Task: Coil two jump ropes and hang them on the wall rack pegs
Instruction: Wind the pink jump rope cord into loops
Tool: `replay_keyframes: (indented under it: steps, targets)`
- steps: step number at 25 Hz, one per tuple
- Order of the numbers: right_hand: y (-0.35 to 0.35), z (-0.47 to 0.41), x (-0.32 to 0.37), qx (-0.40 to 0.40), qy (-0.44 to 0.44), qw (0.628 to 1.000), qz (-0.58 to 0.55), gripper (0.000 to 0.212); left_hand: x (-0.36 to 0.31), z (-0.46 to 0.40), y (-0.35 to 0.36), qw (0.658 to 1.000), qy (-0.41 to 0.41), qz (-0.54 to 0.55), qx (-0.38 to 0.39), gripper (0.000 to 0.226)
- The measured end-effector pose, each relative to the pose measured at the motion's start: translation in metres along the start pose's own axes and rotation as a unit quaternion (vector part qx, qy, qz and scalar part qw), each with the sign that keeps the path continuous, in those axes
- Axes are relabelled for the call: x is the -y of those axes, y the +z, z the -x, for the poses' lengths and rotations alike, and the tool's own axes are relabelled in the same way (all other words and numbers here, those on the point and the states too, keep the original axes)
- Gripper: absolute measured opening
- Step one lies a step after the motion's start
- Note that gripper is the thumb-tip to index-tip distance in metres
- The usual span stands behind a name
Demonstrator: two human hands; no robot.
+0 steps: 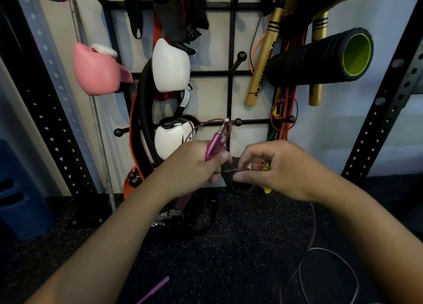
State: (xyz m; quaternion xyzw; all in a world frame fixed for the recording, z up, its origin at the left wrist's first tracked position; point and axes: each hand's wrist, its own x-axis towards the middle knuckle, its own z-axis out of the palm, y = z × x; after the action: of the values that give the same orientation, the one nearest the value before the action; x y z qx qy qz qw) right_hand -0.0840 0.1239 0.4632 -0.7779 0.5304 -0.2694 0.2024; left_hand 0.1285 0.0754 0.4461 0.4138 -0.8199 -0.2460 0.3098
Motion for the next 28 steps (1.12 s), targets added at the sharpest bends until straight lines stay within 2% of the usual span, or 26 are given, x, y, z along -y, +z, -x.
replay_keyframes:
  steps: [3,8,10,13,16,18,21,24,26,28]
  targets:
    - [-0.001,0.001,0.001,-0.020,0.006,0.999,-0.029,0.049,0.000,0.000,-0.006,0.993,-0.020,0.100,0.053,0.035]
    - [-0.007,0.001,-0.004,-0.036,-0.017,0.998,-0.050,0.049,-0.001,0.003,-0.021,0.982,-0.004,0.179,0.066,0.033]
    - [-0.012,0.003,-0.009,-0.041,-0.025,0.995,-0.083,0.037,0.003,0.003,-0.028,0.982,-0.011,0.185,0.046,0.032]
    - [-0.013,0.003,-0.013,-0.049,-0.041,0.993,-0.095,0.022,0.005,0.003,-0.030,0.986,-0.012,0.161,0.035,0.046]
    - [-0.012,0.002,-0.009,-0.079,-0.058,0.990,-0.099,0.018,0.001,0.003,-0.030,0.992,-0.021,0.125,0.008,0.028]
    - [-0.013,0.001,-0.008,-0.099,-0.065,0.988,-0.096,0.017,0.000,0.004,-0.033,0.993,-0.017,0.118,-0.009,0.024]
    - [-0.022,0.001,-0.019,-0.170,-0.048,0.981,-0.076,0.016,0.001,0.005,-0.041,0.991,-0.001,0.127,-0.032,0.024]
    - [-0.032,0.001,-0.035,-0.243,0.003,0.968,-0.068,0.017,0.004,0.007,-0.049,0.988,-0.002,0.148,-0.050,0.041]
    - [-0.027,0.000,-0.034,-0.224,0.002,0.973,-0.052,0.018,0.004,0.007,-0.046,0.988,-0.005,0.152,-0.039,0.042]
    - [-0.016,-0.003,-0.028,-0.182,-0.018,0.983,-0.027,0.018,0.003,0.006,-0.039,0.988,-0.007,0.155,-0.021,0.030]
